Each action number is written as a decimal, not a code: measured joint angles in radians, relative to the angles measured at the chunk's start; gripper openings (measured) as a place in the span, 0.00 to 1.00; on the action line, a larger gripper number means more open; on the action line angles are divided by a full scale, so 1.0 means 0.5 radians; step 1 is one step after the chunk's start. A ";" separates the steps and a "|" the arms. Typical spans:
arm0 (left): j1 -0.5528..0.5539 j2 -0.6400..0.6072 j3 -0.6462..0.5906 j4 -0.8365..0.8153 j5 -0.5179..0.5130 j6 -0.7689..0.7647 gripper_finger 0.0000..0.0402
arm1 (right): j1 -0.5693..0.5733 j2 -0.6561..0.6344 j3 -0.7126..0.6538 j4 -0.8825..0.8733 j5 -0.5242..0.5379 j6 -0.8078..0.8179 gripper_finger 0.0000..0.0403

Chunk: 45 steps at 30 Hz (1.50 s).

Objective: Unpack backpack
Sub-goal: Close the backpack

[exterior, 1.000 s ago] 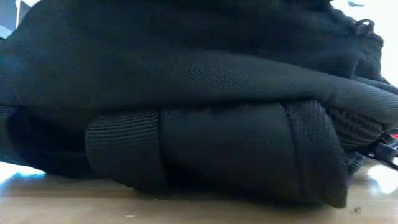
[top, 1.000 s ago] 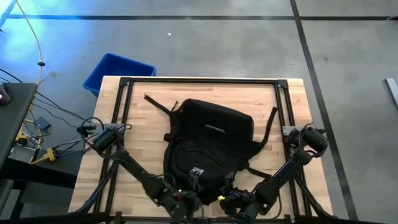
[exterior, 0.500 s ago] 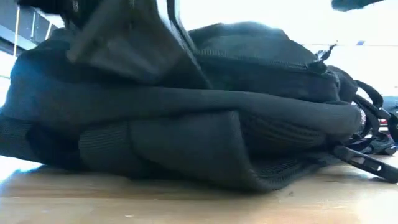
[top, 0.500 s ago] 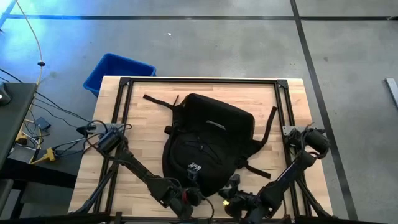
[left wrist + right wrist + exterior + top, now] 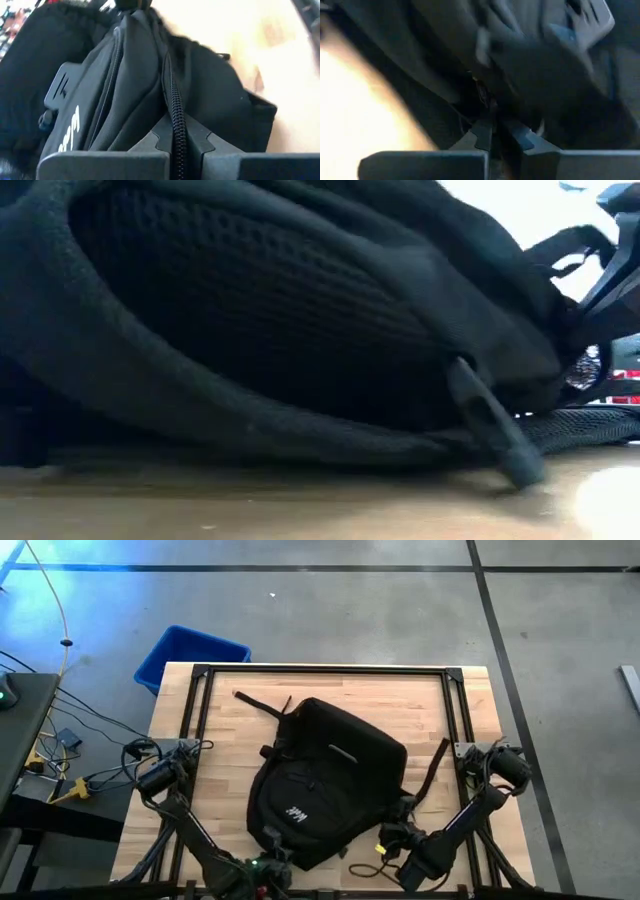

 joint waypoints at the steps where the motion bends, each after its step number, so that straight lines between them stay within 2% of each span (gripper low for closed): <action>1: -0.003 0.000 0.000 -0.054 -0.008 -0.077 0.00 | 0.000 0.000 -0.007 -0.010 0.000 0.020 0.00; 7: -0.003 -0.001 -0.012 -0.309 -0.004 -0.301 0.00 | 0.002 0.001 0.102 0.078 -0.056 -0.157 0.00; 11: 0.034 -0.002 -0.011 -0.732 0.002 -0.661 0.00 | 0.003 0.001 0.274 0.154 -0.117 -0.394 0.03; 15: 0.117 -0.002 -0.015 -1.456 0.002 -1.377 0.01 | 0.003 0.001 0.471 0.238 -0.112 -0.620 0.16; 16: 0.159 -0.026 -0.054 -1.471 0.050 -1.486 0.02 | 0.004 0.001 0.515 0.263 -0.101 -0.699 0.20; 18: 0.262 -0.195 -0.258 -1.357 0.113 -1.444 0.04 | 0.004 0.001 0.605 0.335 -0.070 -0.864 0.28; 20: 0.383 -0.342 -0.397 -1.379 0.148 -1.686 0.08 | 0.002 0.001 0.686 0.370 -0.060 -1.010 0.35; 21: 0.435 -0.387 -0.461 -1.458 0.209 -1.837 0.09 | 0.001 0.001 0.716 0.384 -0.055 -1.058 0.38; 23: 0.516 -0.460 -0.569 -1.455 0.461 -1.978 0.13 | -0.003 0.001 0.768 0.382 -0.023 -1.087 0.43; 25: 0.551 -0.542 -0.600 -1.378 0.669 -1.973 0.16 | -0.005 0.001 0.795 0.295 0.044 -1.084 0.47; 28: 0.510 -0.594 -0.577 -1.259 0.726 -1.968 0.18 | -0.034 0.001 0.789 0.044 0.117 -0.978 0.49; 32: 0.402 -0.587 -0.443 -1.151 0.659 -1.968 0.17 | -0.134 0.001 0.785 -0.446 0.123 -0.533 0.49; 38: 0.314 -0.576 -0.412 -0.935 0.459 -1.867 0.12 | -0.250 0.001 0.781 -1.039 -0.034 0.143 0.46; 41: 0.323 -0.576 -0.414 -0.840 0.461 -1.787 0.10 | -0.284 -0.002 0.728 -0.987 -0.024 0.154 0.44; 45: 0.350 -0.575 -0.413 -0.594 0.437 -1.562 0.06 | -0.345 -0.001 0.581 -0.768 -0.087 -0.025 0.41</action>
